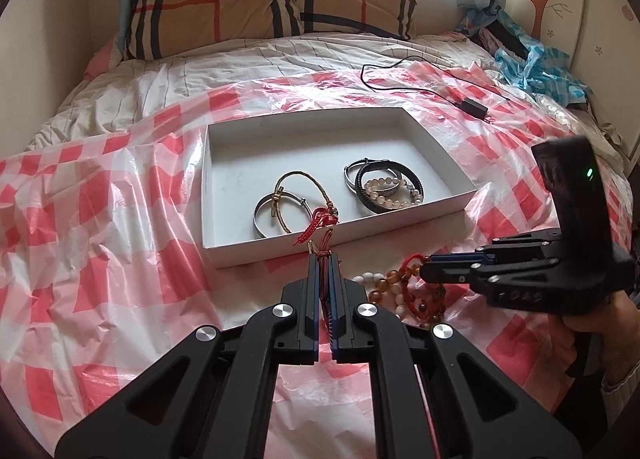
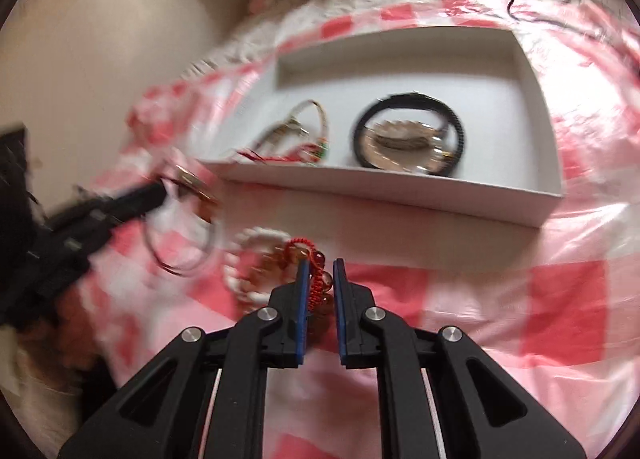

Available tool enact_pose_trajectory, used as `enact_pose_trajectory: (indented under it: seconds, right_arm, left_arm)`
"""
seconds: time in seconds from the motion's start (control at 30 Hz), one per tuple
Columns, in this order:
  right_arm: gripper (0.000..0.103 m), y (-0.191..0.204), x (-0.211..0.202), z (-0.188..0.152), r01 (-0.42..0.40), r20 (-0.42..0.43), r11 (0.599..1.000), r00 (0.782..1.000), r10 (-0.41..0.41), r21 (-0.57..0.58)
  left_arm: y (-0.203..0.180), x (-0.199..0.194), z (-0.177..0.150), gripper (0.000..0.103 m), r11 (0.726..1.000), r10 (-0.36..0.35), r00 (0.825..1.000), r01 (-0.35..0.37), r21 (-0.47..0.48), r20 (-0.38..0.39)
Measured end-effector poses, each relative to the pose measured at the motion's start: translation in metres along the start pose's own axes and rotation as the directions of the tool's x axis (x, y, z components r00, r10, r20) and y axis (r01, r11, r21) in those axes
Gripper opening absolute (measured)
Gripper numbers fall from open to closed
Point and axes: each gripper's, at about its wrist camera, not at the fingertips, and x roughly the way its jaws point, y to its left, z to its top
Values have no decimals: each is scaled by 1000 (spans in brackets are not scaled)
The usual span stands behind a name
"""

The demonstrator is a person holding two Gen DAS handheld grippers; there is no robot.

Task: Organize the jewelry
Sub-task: 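Lift both held bracelets off the bed toward the white box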

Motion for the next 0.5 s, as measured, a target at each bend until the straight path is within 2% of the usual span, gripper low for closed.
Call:
enact_pose_trajectory:
  seconds: [0.17,0.2,0.23,0.27,0.3,0.37,0.47,0.5]
  right_arm:
    - [13,-6,-4,0,-17,2,1000,1000,17,22]
    - [18,-8,-3,0,-26,-5,999,1000,26,32]
    - [40,-10,-1,0,-23,-14,999,1000,23,44]
    - [49,-12,-1,0,-10,-7,999,1000,10,49]
    - [53,-11,-1,1,-6,4,999,1000,6,48]
    - [53,-10,-1,2,-41,11,998,999,40,57]
    - [53,-14,8,5,-42,-5,996,999,43,77]
    - [50,-15,10,7,-47,-3,996,999,47,81]
  left_arm:
    - [0,0,0,4,1000,-1,1000,1,0,1]
    - [0,0,0,4,1000,-1,1000,1,0,0]
    - [-1,1,1,4,1000,-1,1000,1,0,0]
    - [-1,1,1,4,1000,-1,1000,1,0,0]
    - [-1,1,1,4,1000,-2,1000,2,0,0]
    - [-2,1,1,4,1000,-2,1000,2,1,0]
    - [-2,1,1,4,1000,-4,1000,4,1,1]
    - [-4,1,2,4,1000,-4,1000,4,2,2]
